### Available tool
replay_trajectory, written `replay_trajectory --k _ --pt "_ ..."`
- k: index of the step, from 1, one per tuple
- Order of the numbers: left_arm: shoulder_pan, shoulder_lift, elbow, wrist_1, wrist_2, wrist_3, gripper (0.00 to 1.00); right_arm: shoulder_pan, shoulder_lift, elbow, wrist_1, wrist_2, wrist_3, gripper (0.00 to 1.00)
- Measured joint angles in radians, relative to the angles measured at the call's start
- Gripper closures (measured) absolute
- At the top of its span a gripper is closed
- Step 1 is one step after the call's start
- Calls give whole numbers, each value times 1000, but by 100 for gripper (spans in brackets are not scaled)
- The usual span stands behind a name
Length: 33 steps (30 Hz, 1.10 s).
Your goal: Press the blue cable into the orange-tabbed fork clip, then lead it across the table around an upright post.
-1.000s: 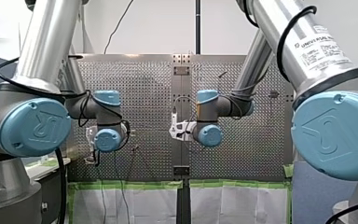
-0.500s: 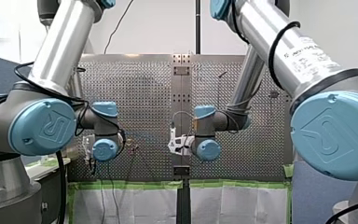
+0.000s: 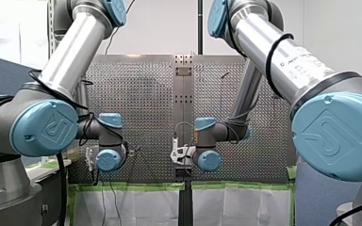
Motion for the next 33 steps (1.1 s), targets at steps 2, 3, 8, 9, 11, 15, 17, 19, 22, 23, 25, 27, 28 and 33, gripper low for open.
replay_trajectory --k 2,3,8,9,11,15,17,19,22,23,25,27,28,33 --pt "1 -17 17 2 2 -4 100 -7 8 -11 1 -4 5 100" --pt "1 -29 28 2 3 -5 100 -10 11 -16 1 -6 7 100" --pt "4 -70 57 2 13 -8 100 -29 29 -38 4 -11 10 100" --pt "5 -80 62 2 14 -9 100 -32 35 -43 6 -12 11 100" --pt "6 -95 68 1 17 -9 100 -40 50 -54 13 -14 11 100" --pt "9 -133 82 -2 31 -10 100 -52 84 -72 24 -16 12 100" --pt "10 -149 91 -8 39 -10 100 -57 93 -81 28 -17 12 100" --pt "11 -167 105 -21 51 -11 100 -60 97 -90 36 -19 10 100" --pt "12 -189 128 -46 60 -11 100 -66 99 -109 56 -20 8 100" --pt "13 -192 135 -53 61 -11 100 -67 100 -116 66 -20 7 100" --pt "14 -197 149 -64 64 -12 100 -69 100 -125 78 -20 5 100" --pt "18 -198 162 -72 66 -12 100 -70 100 -134 87 -21 3 100" --pt "20 -199 167 -76 66 -12 100 -71 100 -137 89 -21 1 100" --pt "32 -199 197 -95 65 -13 100 -71 100 -147 93 -30 -2 100"
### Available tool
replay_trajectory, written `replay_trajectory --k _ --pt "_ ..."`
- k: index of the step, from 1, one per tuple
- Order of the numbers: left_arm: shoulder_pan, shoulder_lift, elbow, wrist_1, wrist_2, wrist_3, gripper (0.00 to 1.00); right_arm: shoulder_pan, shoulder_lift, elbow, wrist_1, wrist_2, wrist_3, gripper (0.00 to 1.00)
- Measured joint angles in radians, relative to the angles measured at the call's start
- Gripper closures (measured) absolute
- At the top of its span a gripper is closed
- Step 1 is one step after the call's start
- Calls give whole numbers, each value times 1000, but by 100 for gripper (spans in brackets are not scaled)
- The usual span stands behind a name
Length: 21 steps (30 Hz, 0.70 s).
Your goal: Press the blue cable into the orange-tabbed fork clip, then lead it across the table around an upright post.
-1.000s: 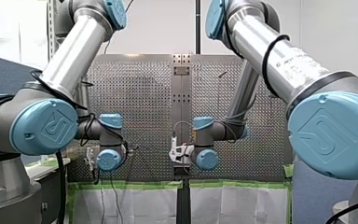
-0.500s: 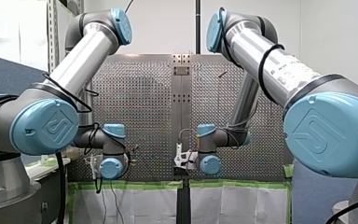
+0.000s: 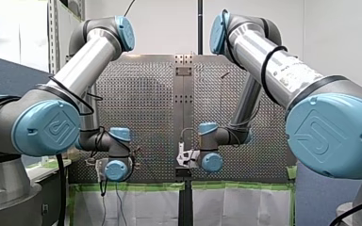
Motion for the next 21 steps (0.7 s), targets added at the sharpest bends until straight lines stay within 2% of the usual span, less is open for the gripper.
replay_trajectory --k 12,21 --pt "38 0 65 -65 0 4 100 -1 1 -6 -25 -34 -10 100" --pt "71 0 75 -72 1 4 100 0 3 -12 -28 -46 -10 100"
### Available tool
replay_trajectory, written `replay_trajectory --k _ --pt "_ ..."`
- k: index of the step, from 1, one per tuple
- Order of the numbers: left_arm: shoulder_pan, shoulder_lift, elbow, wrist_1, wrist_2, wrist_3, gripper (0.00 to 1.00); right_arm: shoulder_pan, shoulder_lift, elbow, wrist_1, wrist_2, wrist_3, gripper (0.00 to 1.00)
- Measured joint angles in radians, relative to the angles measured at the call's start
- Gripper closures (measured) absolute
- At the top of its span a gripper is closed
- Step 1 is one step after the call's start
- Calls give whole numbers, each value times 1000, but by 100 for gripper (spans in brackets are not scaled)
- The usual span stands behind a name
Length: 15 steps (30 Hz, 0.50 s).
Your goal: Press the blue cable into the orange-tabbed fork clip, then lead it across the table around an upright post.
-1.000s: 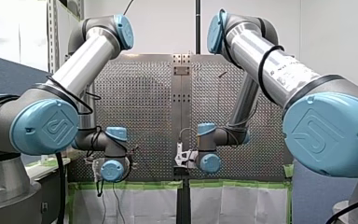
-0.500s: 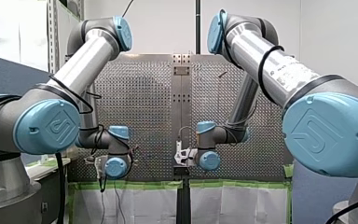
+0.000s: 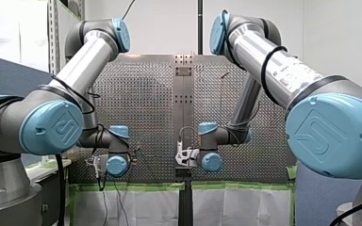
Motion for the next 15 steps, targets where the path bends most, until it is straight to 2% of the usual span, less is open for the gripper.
replay_trajectory --k 15 --pt "21 0 32 -34 17 5 100 0 4 -8 -7 -9 0 100"
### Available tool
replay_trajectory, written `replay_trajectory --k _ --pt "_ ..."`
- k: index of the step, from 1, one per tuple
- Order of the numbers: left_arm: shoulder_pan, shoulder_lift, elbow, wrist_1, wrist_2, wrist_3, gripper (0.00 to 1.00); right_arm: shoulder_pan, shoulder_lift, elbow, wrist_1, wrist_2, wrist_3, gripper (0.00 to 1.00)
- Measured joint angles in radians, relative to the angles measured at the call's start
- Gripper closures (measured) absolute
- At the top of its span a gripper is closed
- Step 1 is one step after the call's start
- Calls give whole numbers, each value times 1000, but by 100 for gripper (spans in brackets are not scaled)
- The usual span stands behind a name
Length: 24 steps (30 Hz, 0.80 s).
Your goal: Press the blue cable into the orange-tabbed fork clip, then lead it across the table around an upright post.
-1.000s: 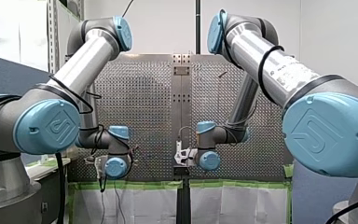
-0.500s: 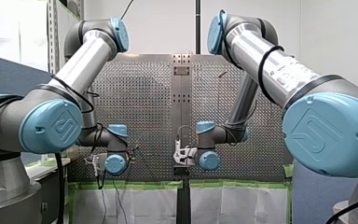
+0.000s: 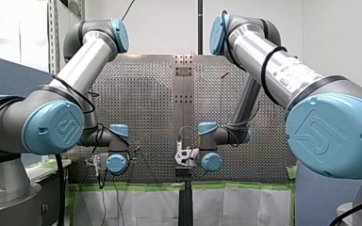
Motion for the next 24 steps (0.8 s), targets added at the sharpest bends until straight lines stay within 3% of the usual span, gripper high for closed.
replay_trajectory --k 9,17,24 --pt "11 0 5 -1 10 0 100 0 44 -41 32 -5 -1 100" --pt "18 0 10 -2 20 -3 100 -3 52 -64 52 -6 -2 100" --pt "32 0 25 3 37 -44 100 -12 53 -78 54 -6 -2 100"
